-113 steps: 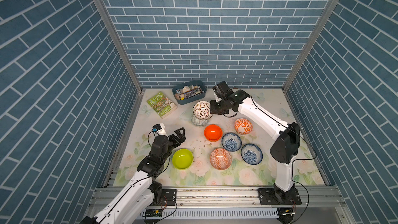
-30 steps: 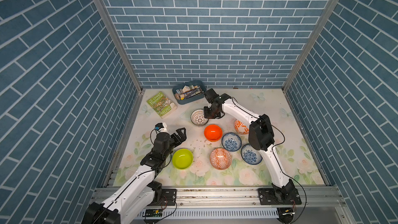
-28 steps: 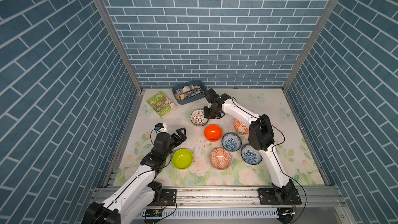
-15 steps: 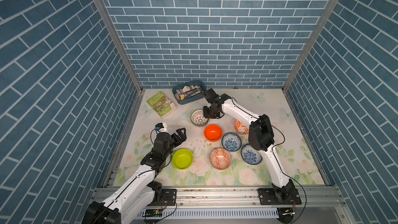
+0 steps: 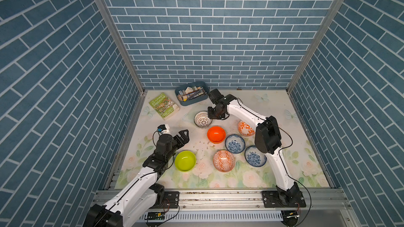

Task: Stack the bowls
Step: Place the bowl on the bowl, then pick up the bowl from the center of the board.

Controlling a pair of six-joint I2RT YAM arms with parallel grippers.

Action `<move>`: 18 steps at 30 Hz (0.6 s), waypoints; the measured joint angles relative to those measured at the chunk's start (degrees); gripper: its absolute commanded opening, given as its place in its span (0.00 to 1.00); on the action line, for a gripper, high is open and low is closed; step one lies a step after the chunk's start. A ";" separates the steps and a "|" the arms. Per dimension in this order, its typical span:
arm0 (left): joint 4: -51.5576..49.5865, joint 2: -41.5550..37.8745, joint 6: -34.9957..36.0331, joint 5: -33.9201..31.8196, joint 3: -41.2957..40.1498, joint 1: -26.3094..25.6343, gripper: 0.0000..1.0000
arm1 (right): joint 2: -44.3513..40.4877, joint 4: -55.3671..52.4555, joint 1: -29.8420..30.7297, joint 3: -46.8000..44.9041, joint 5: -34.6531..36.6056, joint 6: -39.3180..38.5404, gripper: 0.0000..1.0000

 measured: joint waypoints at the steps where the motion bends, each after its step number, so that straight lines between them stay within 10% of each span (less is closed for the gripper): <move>1: 0.00 -0.02 0.00 0.00 0.00 0.00 1.00 | -0.35 0.04 0.00 -0.59 0.04 0.02 0.23; 18: 0.00 -0.09 0.00 0.11 0.00 0.02 1.00 | -8.33 4.15 0.00 -9.75 1.25 0.00 0.29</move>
